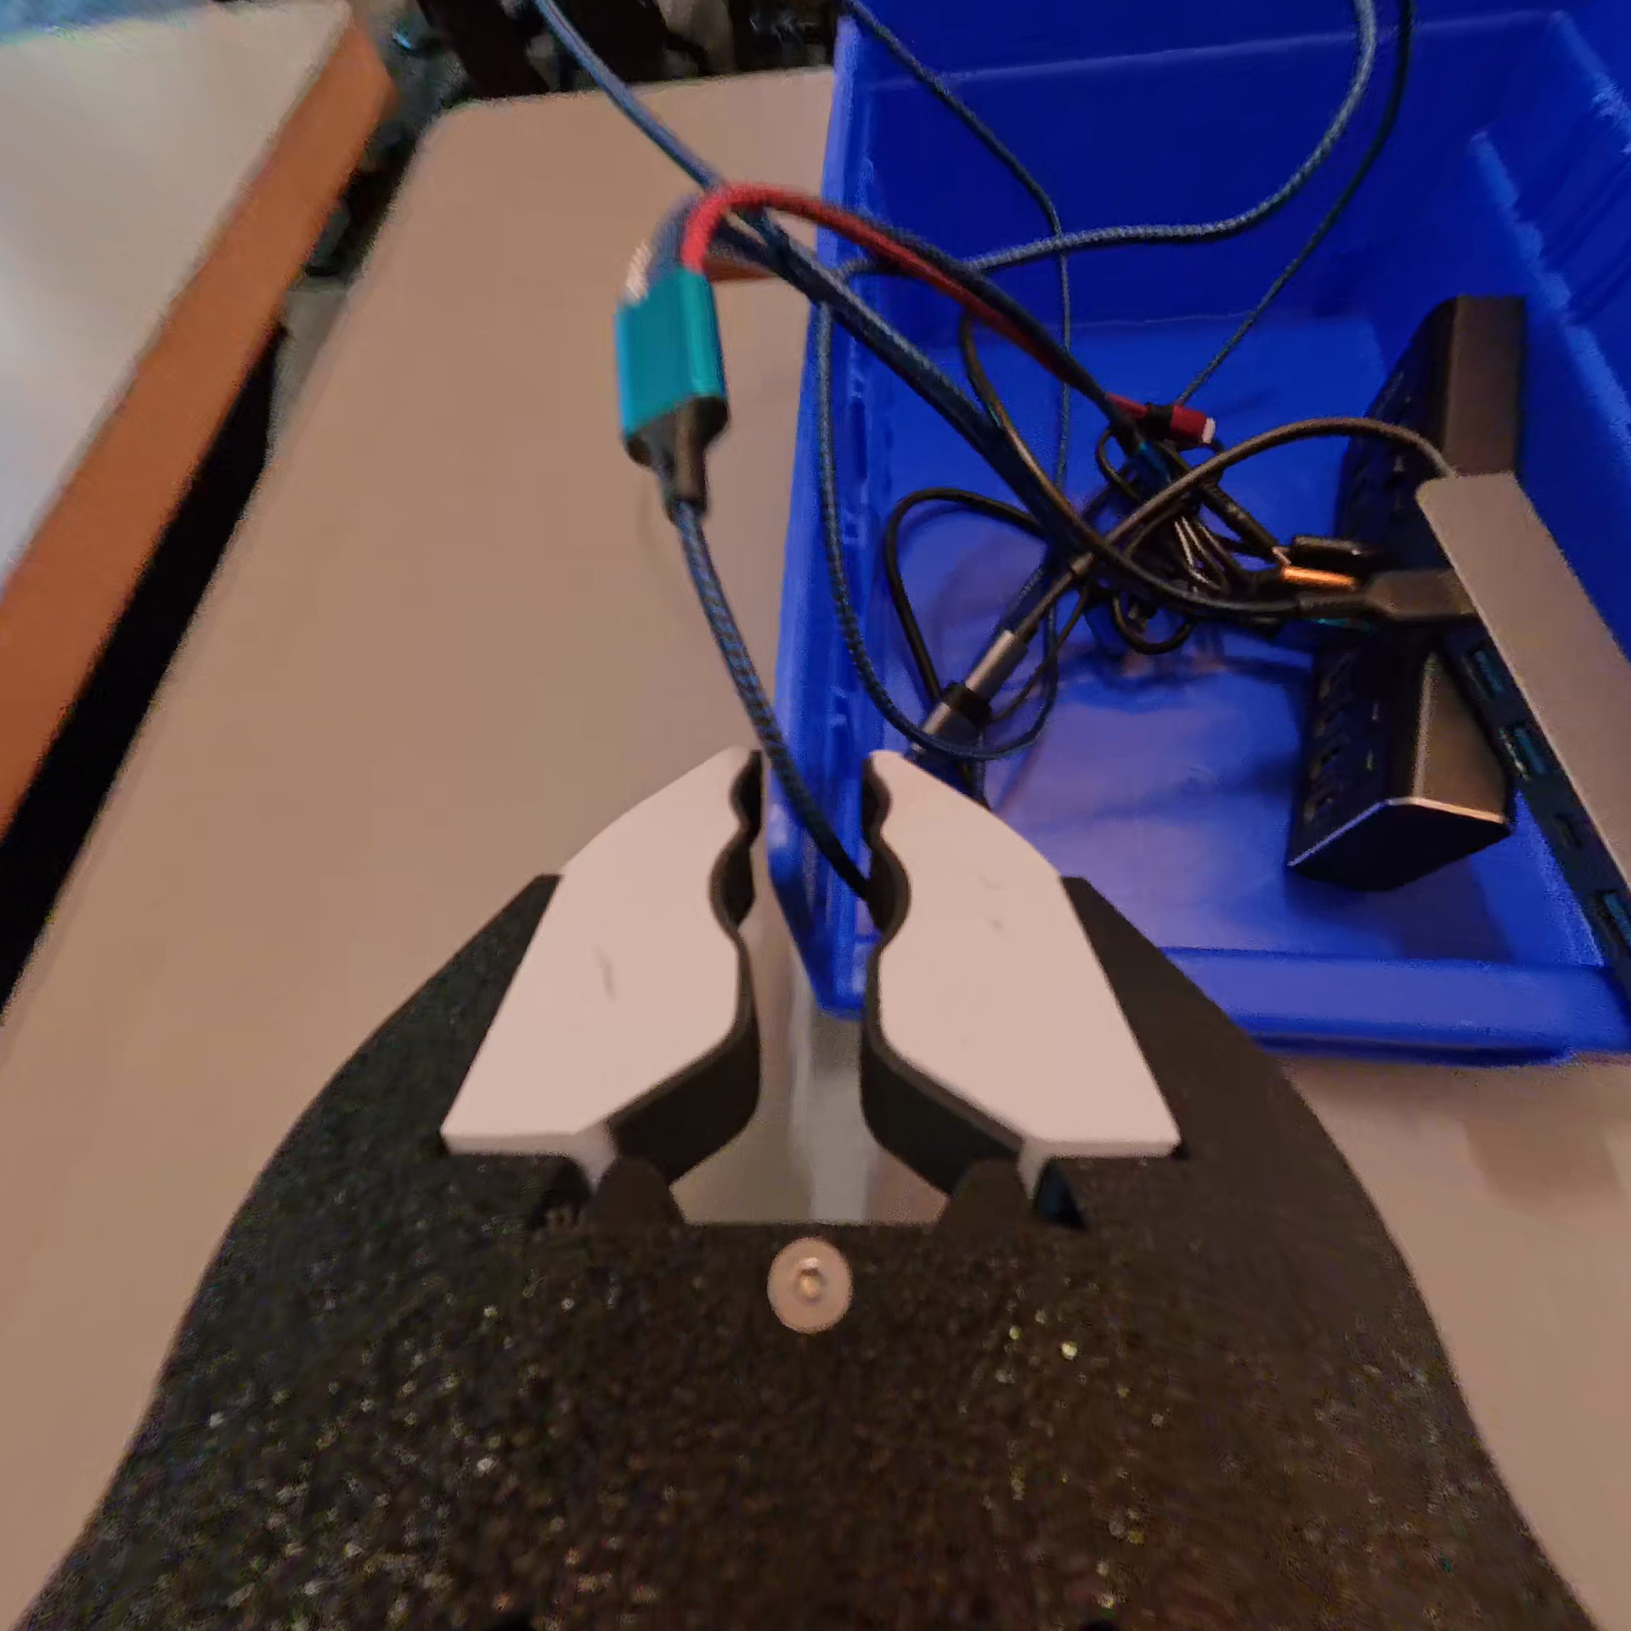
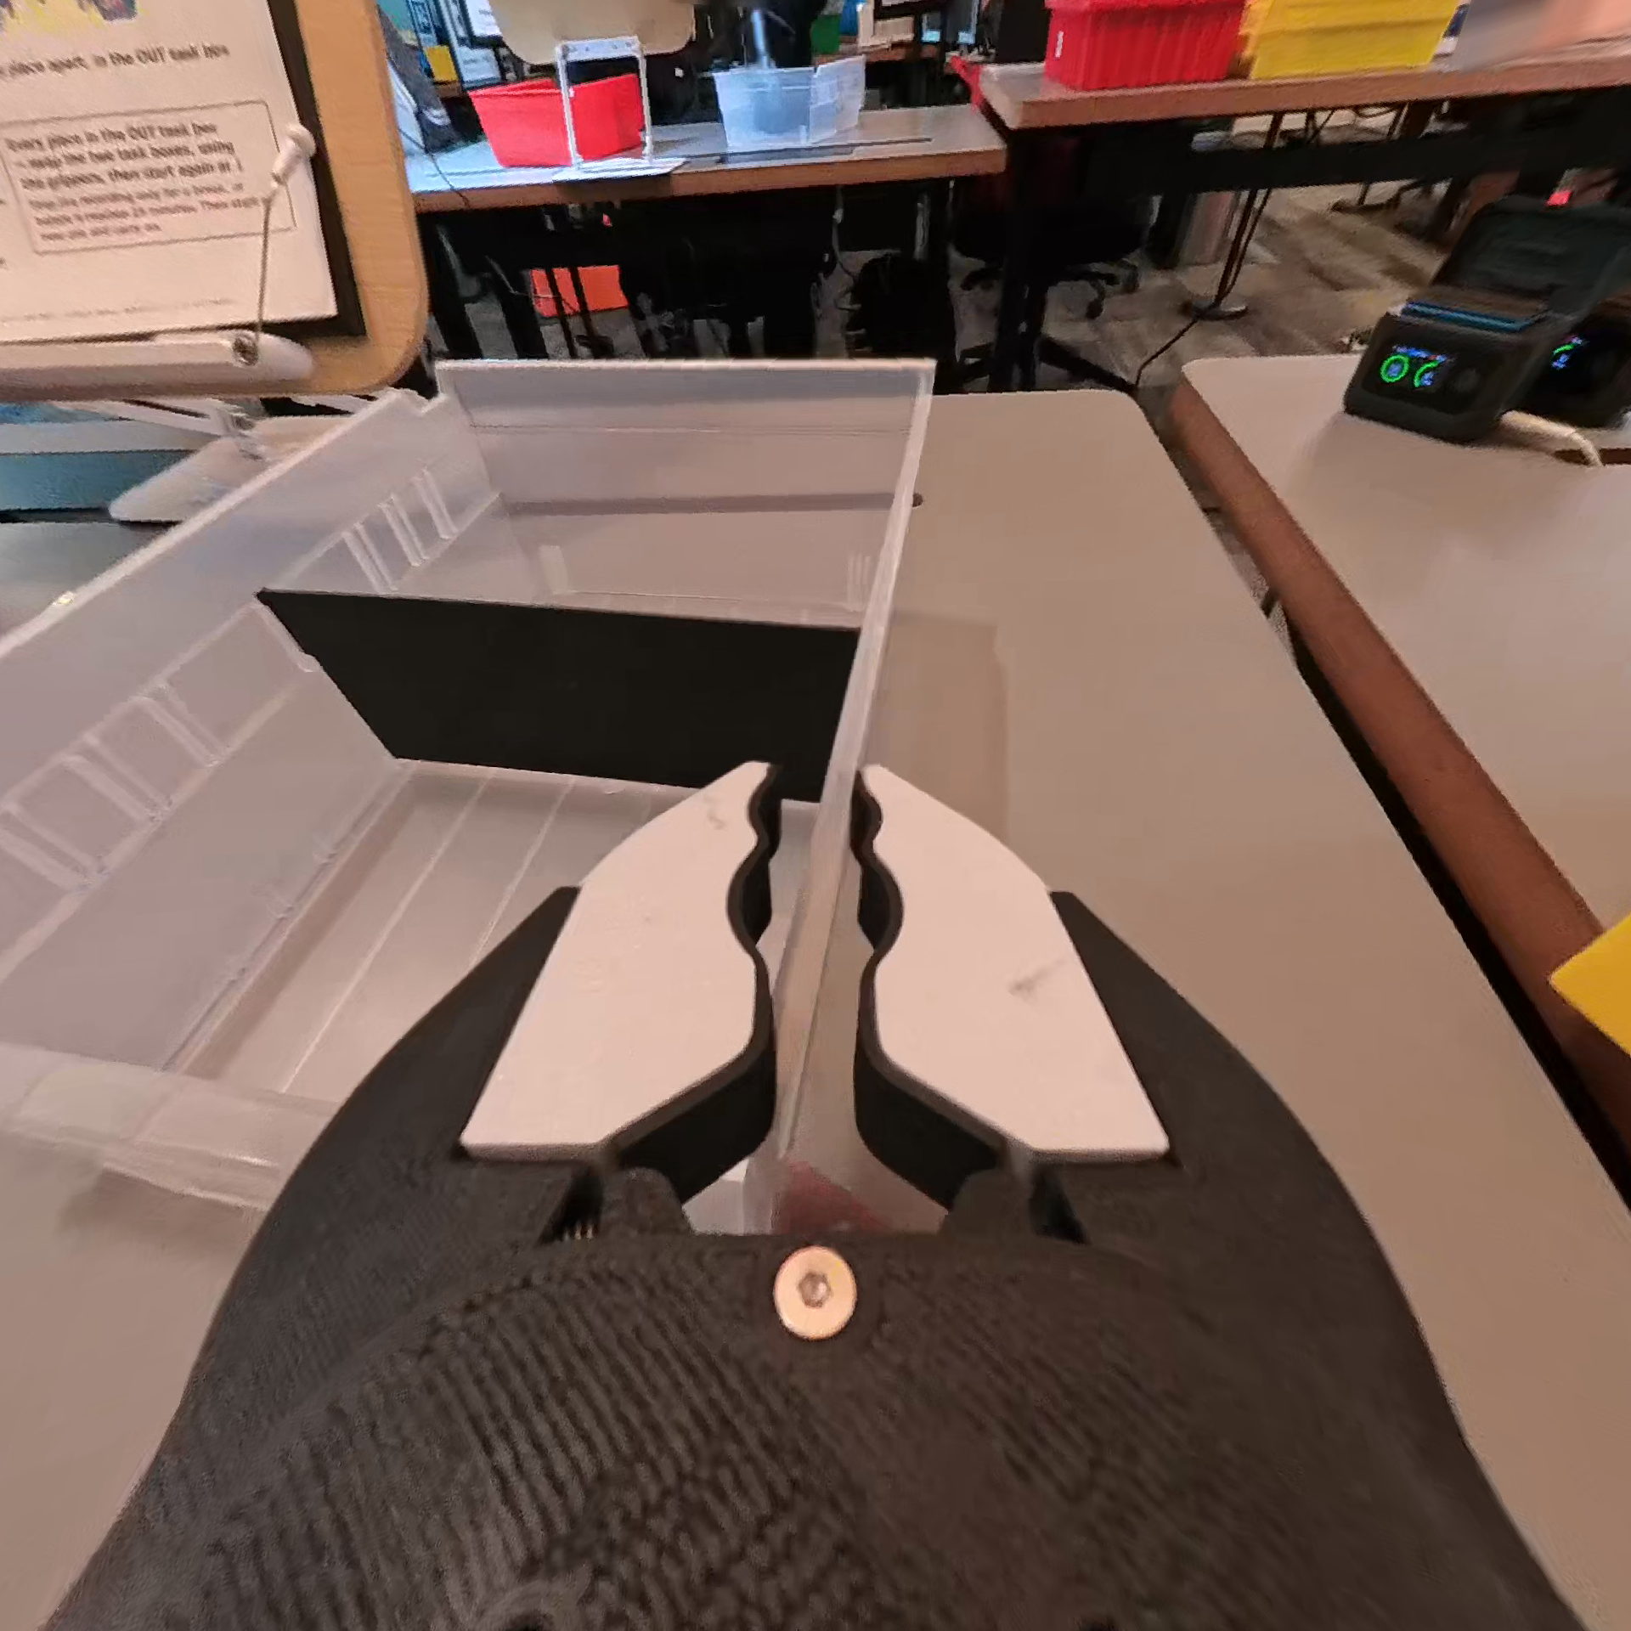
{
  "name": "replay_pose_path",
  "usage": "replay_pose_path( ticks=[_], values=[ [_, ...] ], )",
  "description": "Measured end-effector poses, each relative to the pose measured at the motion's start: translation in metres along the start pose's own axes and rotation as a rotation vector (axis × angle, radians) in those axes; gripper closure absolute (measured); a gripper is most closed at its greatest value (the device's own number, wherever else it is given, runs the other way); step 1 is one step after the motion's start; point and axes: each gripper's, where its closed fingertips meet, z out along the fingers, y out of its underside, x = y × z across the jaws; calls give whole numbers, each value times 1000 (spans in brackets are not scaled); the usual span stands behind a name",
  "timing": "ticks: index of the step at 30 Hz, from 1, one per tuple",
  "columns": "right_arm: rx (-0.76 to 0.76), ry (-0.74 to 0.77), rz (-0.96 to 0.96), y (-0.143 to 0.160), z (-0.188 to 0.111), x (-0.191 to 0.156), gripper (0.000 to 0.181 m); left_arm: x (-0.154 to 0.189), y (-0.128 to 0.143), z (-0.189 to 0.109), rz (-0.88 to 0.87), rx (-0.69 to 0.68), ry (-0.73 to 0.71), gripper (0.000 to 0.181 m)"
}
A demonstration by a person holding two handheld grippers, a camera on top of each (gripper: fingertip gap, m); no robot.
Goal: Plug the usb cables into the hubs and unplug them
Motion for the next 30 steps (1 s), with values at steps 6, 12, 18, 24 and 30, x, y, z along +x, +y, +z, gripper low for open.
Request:
replay_pose_path(
  ticks=[6,12,18,24,30],
  values=[
    [166,92,-54,-35,-26,16,136,6,-28,-54,60,140,-19,140],
    [200,20,-103,-59,-34,-20,120,93,-19,-72,217,-27,309,129],
    [236,-121,-197,-74,-39,-87,120,155,12,-45,192,-234,395,121],
    [200,-248,-290,-64,-37,-139,122,161,17,-20,198,-238,285,134],
    [181,-318,-306,-57,-36,-160,124,152,14,-16,245,-155,231,147]
  ],
)
